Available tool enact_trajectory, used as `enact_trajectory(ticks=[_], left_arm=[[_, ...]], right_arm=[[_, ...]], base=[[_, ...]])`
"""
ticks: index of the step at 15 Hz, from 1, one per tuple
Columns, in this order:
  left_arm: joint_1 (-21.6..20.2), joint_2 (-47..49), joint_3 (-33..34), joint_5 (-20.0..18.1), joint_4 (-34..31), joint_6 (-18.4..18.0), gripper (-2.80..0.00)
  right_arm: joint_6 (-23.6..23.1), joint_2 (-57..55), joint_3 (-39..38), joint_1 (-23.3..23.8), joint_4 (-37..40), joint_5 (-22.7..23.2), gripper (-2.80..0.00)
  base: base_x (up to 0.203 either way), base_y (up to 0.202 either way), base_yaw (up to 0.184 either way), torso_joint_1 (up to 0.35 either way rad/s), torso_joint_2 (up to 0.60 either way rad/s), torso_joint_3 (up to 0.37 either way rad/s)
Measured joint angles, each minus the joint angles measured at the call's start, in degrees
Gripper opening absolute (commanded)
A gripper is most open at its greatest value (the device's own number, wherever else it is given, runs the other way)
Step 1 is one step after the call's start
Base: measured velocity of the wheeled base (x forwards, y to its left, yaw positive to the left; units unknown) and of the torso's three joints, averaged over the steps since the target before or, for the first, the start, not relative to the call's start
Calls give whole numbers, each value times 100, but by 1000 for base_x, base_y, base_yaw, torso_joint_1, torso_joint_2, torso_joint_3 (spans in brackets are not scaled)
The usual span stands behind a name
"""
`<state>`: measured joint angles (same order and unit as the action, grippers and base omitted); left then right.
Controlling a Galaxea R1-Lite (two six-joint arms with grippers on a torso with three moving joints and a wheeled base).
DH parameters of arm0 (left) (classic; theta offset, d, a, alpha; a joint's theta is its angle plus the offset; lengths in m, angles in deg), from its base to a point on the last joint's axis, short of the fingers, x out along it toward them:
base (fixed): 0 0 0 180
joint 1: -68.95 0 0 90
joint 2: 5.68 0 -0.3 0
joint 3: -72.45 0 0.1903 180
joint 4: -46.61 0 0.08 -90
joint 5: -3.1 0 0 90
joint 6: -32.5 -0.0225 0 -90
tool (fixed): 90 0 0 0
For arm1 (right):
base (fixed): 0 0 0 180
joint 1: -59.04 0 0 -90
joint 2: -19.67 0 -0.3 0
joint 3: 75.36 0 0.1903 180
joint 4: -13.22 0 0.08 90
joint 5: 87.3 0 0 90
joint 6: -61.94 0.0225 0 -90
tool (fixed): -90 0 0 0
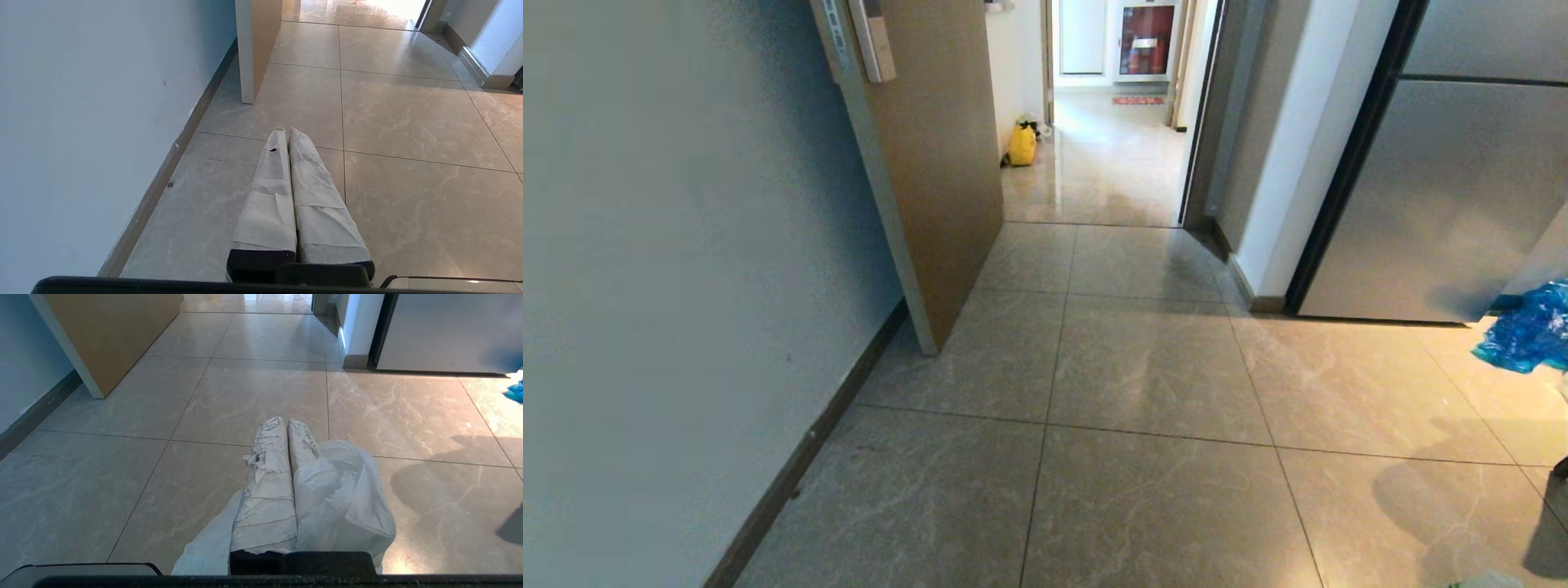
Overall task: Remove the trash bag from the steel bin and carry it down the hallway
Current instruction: Put the trash bag at the door
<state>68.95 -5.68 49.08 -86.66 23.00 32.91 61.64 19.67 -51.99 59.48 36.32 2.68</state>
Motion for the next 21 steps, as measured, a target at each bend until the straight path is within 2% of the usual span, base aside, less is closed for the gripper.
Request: enact_trajectory(ticks=[11,18,21], left_arm=[[0,0,0,-2,-5,2,-280],[2,0,0,-2,-5,-1,-280],[0,0,0,0,-2,0,-280]], right_arm=[[-2,0,0,0,0,7,-280],[-11,0,0,0,-2,5,-280],[-11,0,0,0,-2,2,-280]], base=[[0,0,0,0,0,0],[0,5,-102,3,1,2],[0,0,0,0,0,0]])
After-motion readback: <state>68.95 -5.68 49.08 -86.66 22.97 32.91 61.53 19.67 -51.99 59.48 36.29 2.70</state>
